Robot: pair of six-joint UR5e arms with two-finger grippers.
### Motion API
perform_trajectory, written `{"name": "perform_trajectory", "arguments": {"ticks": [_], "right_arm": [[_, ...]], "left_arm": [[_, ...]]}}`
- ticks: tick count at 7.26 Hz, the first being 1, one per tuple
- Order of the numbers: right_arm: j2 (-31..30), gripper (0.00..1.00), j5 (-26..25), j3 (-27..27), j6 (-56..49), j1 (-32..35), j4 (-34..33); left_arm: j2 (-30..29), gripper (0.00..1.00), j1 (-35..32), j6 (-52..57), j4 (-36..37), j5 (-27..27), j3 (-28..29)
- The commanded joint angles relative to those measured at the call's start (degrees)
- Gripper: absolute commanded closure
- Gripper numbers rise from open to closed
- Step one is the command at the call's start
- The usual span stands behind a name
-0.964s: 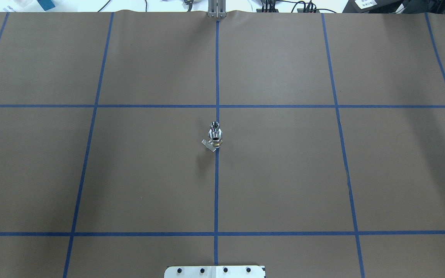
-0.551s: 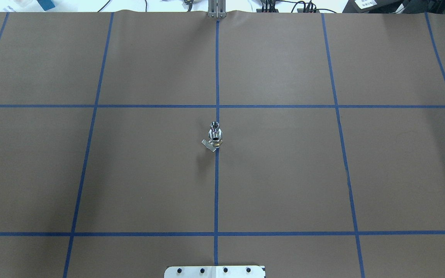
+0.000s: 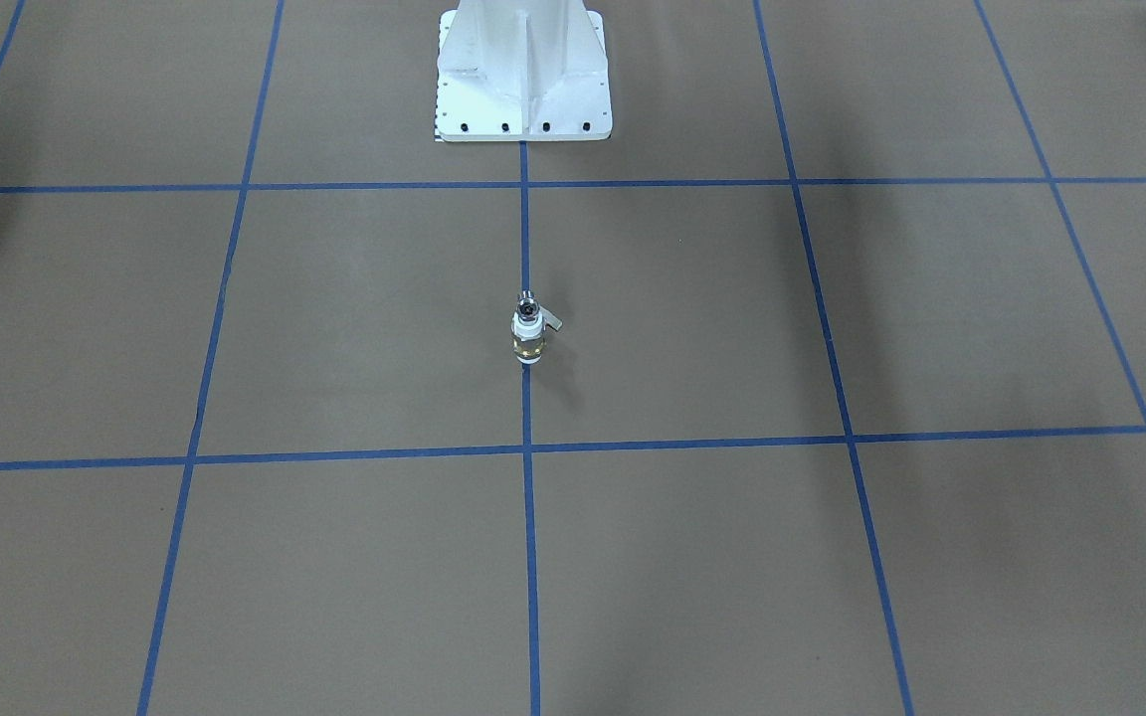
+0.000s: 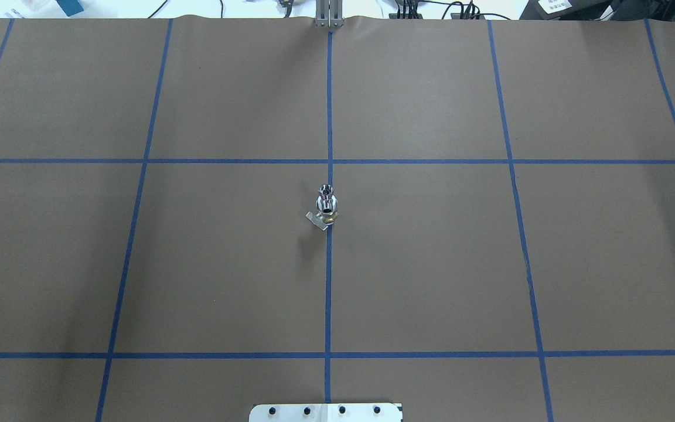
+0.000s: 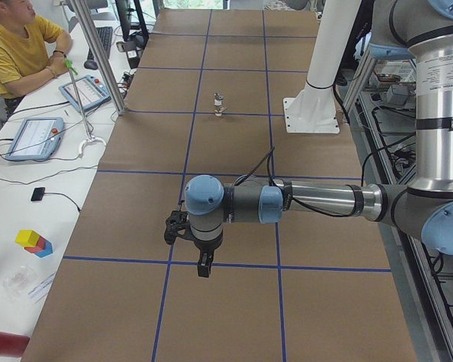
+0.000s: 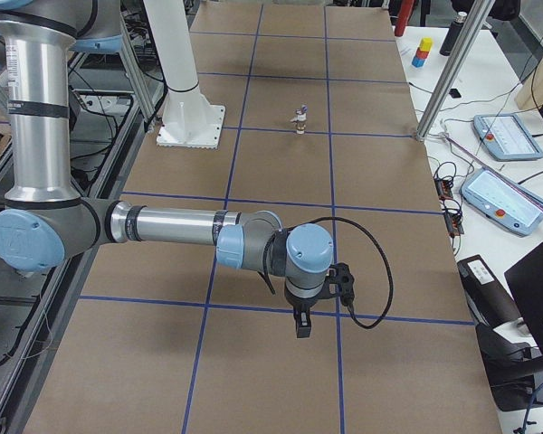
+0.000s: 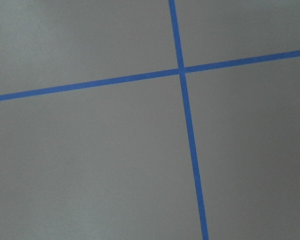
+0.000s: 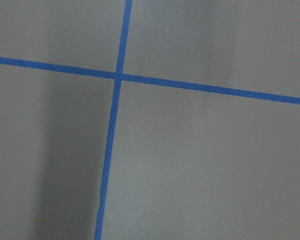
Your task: Assemble PPR valve and pipe with both arms
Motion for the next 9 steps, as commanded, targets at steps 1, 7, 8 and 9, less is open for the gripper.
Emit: {"name": "perform_trajectory", "arguments": {"ticks": [1, 7, 8, 9], "right_arm": [[0.4, 0.00, 0.4, 1.5, 1.8, 0.1, -1.8], [-0.4, 0.00, 0.3, 3.8, 4.3, 0.0, -3.9], [-0.4, 0.00, 0.3, 3.8, 4.2, 0.0, -3.7], [-0.4, 0.00, 0.2, 3.8, 4.2, 0.0, -3.7]], "left_arm": [[0.0, 0.00, 0.0, -0.1, 0.0, 0.0, -0.1], [0.0, 0.00, 0.0, 0.1, 0.0, 0.0, -0.1], [0.0, 0.00, 0.0, 0.0, 0.0, 0.0, -0.1], [0.0, 0.00, 0.0, 0.0, 0.0, 0.0, -0.1]]}}
